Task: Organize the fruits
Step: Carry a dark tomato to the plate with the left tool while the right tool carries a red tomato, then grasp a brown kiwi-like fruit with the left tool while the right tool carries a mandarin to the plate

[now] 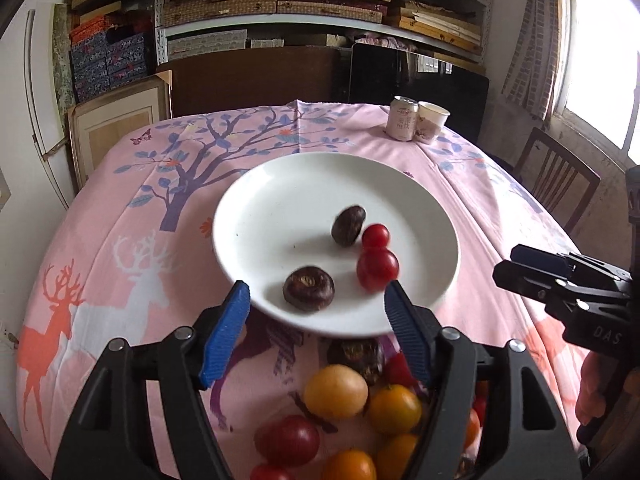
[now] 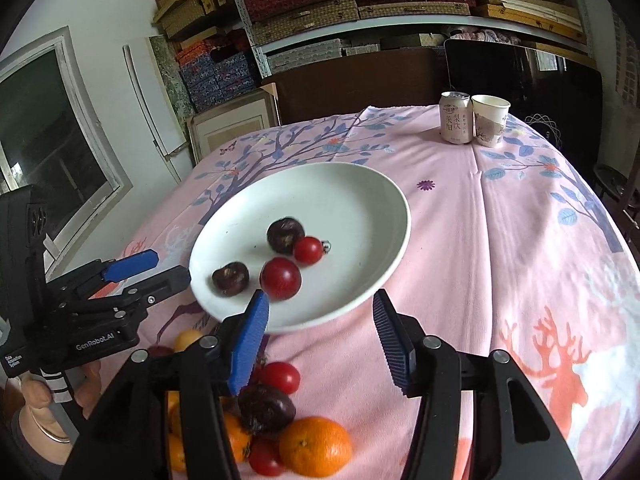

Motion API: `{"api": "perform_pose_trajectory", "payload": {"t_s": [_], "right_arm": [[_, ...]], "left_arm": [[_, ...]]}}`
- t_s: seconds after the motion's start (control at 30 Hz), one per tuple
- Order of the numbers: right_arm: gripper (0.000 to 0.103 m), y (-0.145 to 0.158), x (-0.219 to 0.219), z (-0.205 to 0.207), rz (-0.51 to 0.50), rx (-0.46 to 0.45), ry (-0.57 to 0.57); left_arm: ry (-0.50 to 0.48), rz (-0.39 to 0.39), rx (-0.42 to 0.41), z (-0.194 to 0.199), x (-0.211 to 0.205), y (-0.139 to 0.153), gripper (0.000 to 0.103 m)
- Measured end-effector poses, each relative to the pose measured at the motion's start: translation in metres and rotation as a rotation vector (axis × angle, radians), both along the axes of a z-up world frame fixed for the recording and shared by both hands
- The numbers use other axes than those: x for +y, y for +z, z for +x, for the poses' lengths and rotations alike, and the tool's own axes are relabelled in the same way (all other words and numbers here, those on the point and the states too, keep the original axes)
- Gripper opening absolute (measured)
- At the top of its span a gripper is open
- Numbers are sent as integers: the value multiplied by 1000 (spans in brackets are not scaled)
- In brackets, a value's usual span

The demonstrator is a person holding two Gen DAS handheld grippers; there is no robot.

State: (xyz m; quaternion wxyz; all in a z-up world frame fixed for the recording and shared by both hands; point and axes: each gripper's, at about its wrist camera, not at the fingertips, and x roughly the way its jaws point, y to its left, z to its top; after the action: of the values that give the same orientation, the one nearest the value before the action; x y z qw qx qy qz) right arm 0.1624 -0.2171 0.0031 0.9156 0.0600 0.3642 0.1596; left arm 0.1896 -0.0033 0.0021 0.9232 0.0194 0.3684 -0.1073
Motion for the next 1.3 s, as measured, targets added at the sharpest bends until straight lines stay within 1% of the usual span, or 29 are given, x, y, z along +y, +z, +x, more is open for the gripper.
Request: {"api": "perform_pose_trajectory", "payload": {"t_s": [0.13, 0.2, 0.33, 0.37, 0.43, 0.47, 0.5, 0.53, 0.57, 0.6, 0.63, 0.7, 0.87, 0.9, 0.93, 0.97, 1.1, 1.17, 1.2, 1.3], "right_arm": [[55, -14, -11, -35, 1, -14, -10], [55, -24, -20, -50, 9, -20, -29], [55, -46, -36, -66, 67, 20, -38], [55, -46, -38, -69, 88, 10, -32], [55, -45, -40, -73, 96, -11, -31], [55, -45, -40, -73, 94, -8, -31], [55, -45, -39, -74, 89, -10, -35], [55, -45, -38, -74, 81, -14, -37], [55, -45, -36, -74, 74, -17, -36], [55, -44, -35, -74, 67, -20, -35], [55, -44, -34, -75, 61, -24, -34], [55, -44, -33, -76, 59, -27, -27], [55, -45, -35, -74, 73, -15, -20], [55, -46, -36, -73, 75, -11, -19], [55, -46, -36, -73, 78, -8, -19], [55, -46, -36, -73, 78, -10, -18], [55, -46, -35, -73, 78, -13, -18], [55, -47, -35, -73, 80, -15, -18], [55, -47, -35, -73, 82, -15, -17], [55, -47, -36, -74, 86, -21, -13]], "left_arm": [[-71, 53, -23, -61, -4, -7, 68], [-99, 91, -32, -90, -6, -14, 72], [-131, 104, 5, -130, -4, -31, 73], [-133, 112, 6, -138, -4, -35, 73], [-133, 143, 4, -151, -4, -42, 73], [-130, 157, 5, -154, -4, -46, 73], [-125, 166, 14, -156, -4, -50, 69], [-119, 168, 32, -153, -2, -55, 59], [-114, 166, 59, -149, -1, -60, 54], [-107, 159, 89, -145, 0, -65, 46], [-100, 154, 106, -141, 2, -70, 42], [-95, 139, 102, -138, 1, -72, 42], [-102, 172, 67, -133, -12, -70, 39], [-105, 168, 71, -133, -12, -72, 37], [-114, 158, 80, -132, -13, -72, 30], [-122, 148, 80, -132, -13, -72, 29], [-122, 173, 45, -138, -18, -71, 28], [-138, 157, 35, -145, -16, -67, 28], [-150, 131, 22, -149, -14, -62, 28], [-137, 88, -17, -159, -5, -47, 28]]}}
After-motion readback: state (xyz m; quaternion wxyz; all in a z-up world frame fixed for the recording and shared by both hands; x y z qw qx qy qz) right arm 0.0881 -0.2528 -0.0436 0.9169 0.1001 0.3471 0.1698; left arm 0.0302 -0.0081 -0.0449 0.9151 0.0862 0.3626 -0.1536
